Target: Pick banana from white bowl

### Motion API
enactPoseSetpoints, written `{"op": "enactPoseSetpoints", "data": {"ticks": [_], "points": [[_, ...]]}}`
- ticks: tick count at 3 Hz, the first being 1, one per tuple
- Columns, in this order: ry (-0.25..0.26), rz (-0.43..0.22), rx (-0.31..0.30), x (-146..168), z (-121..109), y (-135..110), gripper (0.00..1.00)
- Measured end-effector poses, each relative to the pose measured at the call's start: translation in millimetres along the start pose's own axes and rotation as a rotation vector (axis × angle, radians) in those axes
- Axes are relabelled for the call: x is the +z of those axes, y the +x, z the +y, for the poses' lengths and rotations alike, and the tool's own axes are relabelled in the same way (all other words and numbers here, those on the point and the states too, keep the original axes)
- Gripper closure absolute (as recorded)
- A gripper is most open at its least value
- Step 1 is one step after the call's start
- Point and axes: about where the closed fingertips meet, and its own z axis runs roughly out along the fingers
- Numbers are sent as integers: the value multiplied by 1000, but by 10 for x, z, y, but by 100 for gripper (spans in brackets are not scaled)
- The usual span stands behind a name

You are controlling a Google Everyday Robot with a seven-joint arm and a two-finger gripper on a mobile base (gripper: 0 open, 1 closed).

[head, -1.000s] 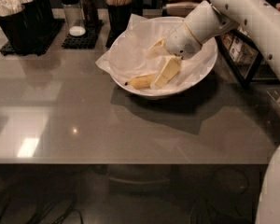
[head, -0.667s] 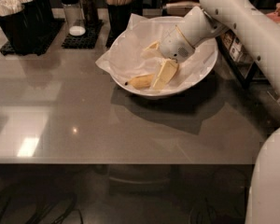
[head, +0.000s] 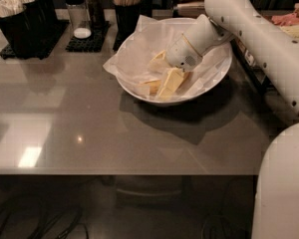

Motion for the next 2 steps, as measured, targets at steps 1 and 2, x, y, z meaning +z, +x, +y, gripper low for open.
{"op": "enactPoseSetpoints", "data": {"ticks": [1, 2], "points": [[5, 7, -1, -12, -1, -5, 14], [17, 14, -11, -113, 12, -45, 9]]}}
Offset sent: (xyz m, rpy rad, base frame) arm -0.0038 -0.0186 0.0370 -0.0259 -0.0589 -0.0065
